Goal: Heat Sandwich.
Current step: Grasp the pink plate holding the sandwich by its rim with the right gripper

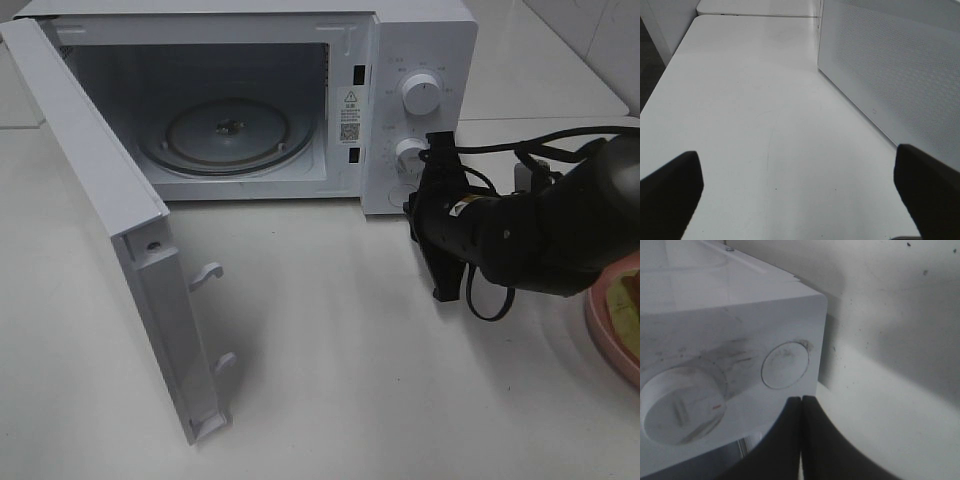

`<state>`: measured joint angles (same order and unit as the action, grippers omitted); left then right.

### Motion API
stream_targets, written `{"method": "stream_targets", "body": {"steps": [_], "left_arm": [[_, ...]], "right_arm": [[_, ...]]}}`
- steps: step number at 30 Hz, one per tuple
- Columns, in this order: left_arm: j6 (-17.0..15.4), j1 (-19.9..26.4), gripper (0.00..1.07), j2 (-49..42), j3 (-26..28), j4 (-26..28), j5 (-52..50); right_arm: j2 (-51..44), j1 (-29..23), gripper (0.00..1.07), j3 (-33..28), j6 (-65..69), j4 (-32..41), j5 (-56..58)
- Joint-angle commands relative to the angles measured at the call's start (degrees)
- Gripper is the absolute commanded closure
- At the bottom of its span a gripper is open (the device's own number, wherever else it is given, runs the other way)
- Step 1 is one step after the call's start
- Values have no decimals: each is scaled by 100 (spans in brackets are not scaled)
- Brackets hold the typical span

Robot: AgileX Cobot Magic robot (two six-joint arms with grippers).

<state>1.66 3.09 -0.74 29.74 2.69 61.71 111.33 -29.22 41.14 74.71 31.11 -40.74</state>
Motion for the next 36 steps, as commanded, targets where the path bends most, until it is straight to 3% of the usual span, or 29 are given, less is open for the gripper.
{"method": "stream_targets", "body": {"steps": [1,7,15,23,27,36], "left_arm": [[-29,-23,10,-46,-17,52,-17],[-29,-23,10,-46,-17,52,-17],[-29,-23,10,-46,-17,52,-17],[-23,-23,10,-46,-17,52,-17],[-23,-23,10,-46,-17,52,-17],[-23,-23,10,-46,-17,52,-17]], "right_arm": [[-372,23,107,-264,-74,-441,189],[-940,34,106,-659,-355,-1140,768],[-1346,172,106,-647,-1610,-1484,1914],[-1604,172,105,-223,-3398,-1610,3615],[-1604,172,104,298,-4750,-1610,4985],[-1604,172,101,739,-7248,-1616,6366]]}}
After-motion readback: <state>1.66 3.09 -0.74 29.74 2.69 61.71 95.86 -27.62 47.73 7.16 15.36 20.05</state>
